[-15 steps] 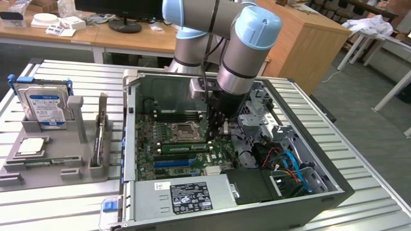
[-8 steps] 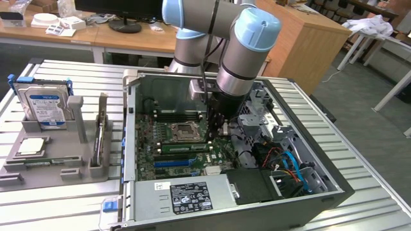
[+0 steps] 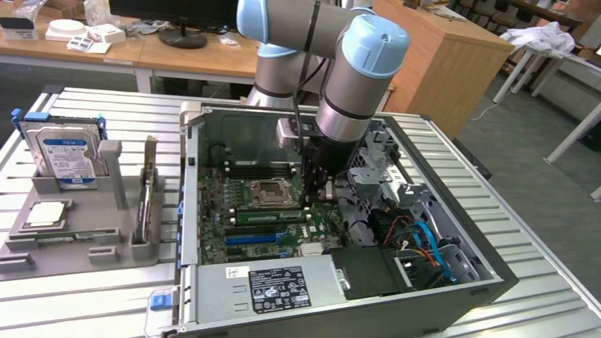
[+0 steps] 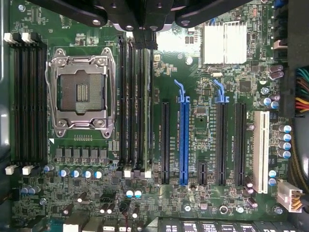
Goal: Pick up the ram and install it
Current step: 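Press down the ram until it locks into place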
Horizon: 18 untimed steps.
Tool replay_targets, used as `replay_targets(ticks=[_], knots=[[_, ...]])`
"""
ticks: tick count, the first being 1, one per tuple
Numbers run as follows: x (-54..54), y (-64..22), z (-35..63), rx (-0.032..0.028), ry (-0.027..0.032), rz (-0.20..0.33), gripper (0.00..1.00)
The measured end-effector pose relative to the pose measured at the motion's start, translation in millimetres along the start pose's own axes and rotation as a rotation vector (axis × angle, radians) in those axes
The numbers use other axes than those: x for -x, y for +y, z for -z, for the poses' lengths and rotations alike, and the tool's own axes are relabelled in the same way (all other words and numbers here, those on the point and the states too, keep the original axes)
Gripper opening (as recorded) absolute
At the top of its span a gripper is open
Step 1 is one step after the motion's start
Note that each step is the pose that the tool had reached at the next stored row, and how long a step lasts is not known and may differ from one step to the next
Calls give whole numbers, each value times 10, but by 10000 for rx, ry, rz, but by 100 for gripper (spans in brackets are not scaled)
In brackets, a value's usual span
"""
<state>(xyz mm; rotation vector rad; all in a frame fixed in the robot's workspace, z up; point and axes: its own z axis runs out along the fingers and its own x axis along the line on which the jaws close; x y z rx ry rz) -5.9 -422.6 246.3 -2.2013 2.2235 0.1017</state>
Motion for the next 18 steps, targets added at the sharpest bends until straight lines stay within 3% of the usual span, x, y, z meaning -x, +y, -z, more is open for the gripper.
replay_targets(ticks=[18], knots=[[1,-63,1,0,-2,1,11]])
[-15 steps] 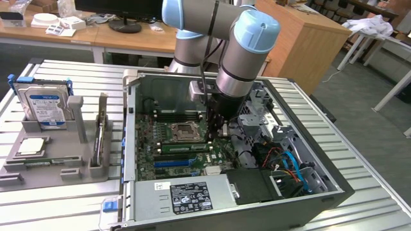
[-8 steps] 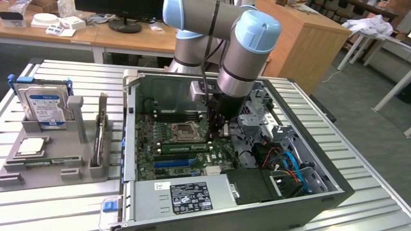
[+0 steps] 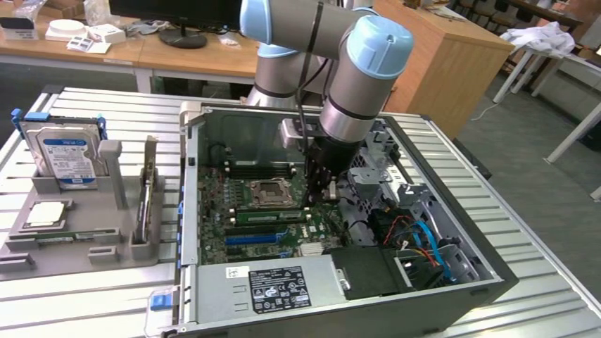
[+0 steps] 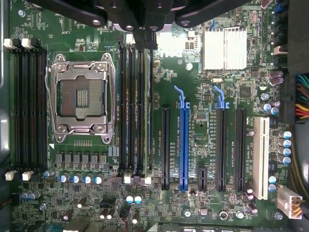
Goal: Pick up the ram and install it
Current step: 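Press down the ram until it locks into place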
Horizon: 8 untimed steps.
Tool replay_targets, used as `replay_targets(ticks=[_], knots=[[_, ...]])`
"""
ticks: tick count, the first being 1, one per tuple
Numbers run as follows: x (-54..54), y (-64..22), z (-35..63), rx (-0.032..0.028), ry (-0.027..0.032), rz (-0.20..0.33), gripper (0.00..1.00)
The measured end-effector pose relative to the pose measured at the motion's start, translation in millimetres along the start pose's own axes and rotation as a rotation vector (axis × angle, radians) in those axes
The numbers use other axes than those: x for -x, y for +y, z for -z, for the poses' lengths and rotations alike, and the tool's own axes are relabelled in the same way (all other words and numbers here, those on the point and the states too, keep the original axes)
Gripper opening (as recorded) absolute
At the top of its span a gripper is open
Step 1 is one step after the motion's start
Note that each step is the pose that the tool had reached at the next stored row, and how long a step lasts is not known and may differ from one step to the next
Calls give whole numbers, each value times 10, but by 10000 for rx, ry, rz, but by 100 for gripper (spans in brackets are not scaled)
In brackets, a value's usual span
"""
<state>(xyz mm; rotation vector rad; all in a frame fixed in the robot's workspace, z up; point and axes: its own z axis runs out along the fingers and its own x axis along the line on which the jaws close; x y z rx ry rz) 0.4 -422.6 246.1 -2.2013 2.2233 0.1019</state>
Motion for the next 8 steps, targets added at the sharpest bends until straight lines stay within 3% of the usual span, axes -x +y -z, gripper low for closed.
replay_targets(ticks=[8], knots=[[-1,-1,-4,0,0,2,11]])
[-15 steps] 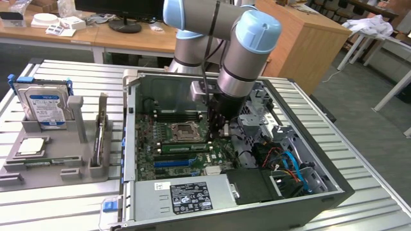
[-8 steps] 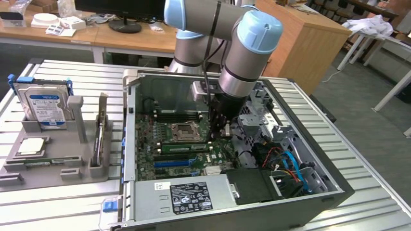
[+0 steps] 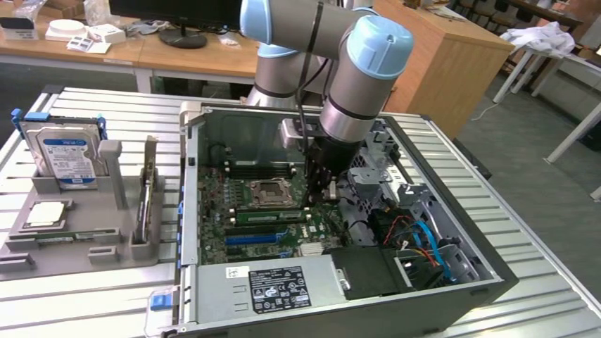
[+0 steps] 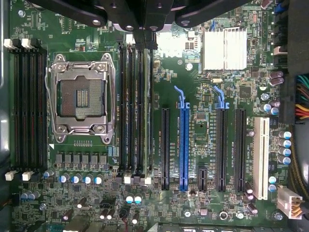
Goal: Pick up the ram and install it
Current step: 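Press down the ram until it locks into place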
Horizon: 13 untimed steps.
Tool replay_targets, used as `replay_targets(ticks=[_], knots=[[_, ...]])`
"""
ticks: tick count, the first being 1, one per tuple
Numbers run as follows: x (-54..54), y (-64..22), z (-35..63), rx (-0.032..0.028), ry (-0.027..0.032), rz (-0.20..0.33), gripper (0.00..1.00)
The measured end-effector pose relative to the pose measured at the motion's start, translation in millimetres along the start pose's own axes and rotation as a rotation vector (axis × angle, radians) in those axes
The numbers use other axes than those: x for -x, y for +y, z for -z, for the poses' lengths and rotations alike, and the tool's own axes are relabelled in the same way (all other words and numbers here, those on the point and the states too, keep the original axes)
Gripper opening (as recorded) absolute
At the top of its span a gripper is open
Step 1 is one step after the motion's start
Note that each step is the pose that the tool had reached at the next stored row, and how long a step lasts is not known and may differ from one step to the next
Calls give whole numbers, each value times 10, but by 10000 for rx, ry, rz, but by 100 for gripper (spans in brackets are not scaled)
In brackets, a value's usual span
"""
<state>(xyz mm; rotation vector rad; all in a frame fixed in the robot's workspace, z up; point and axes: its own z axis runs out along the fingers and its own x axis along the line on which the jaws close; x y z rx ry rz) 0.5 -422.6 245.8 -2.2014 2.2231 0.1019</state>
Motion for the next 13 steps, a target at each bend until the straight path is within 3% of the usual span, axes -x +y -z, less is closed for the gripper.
replay_targets(ticks=[13], knots=[[15,-2,-53,-1,-1,0,11]])
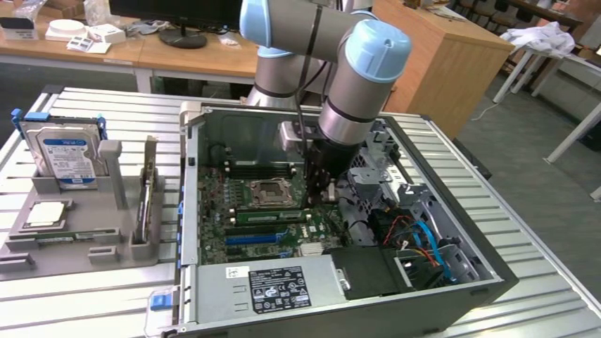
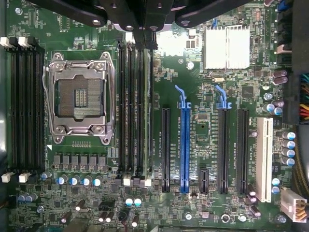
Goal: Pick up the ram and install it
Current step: 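Press down the ram until it locks into place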
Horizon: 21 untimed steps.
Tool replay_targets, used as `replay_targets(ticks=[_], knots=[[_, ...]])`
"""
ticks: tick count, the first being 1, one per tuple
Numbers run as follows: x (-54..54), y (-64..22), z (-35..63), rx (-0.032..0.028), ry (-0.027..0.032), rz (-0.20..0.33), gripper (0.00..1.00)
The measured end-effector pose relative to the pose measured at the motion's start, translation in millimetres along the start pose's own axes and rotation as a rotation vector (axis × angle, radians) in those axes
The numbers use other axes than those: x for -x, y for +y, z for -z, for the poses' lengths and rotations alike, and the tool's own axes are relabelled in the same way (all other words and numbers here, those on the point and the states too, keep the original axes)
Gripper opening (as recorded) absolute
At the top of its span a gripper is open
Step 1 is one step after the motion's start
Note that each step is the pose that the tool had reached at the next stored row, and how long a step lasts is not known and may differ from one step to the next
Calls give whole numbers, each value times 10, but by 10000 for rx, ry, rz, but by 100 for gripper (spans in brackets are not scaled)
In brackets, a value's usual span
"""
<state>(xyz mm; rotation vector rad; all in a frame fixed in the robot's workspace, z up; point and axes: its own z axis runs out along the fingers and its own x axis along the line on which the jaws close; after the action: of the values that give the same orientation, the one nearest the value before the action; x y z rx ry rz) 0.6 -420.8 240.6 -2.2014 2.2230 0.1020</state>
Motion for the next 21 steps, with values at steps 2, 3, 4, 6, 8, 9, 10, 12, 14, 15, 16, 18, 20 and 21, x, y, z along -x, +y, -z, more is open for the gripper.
replay_targets(ticks=[2,3,4,6,8,9,10,12,14,15,16,18,20,21], knots=[[20,0,-5,1,1,-1,11],[28,0,-7,1,1,-1,11],[34,0,-9,1,0,1,11],[34,0,-9,1,1,2,11],[34,0,-9,1,1,0,11],[34,0,-9,1,3,0,11],[34,0,-13,1,1,0,11],[33,0,-25,0,1,0,11],[32,-1,-33,1,3,0,11],[32,0,-33,1,4,0,11],[32,0,-33,2,5,0,11],[33,-1,-38,0,0,0,11],[32,-1,-49,0,-1,0,11],[32,-1,-52,1,2,0,11]])
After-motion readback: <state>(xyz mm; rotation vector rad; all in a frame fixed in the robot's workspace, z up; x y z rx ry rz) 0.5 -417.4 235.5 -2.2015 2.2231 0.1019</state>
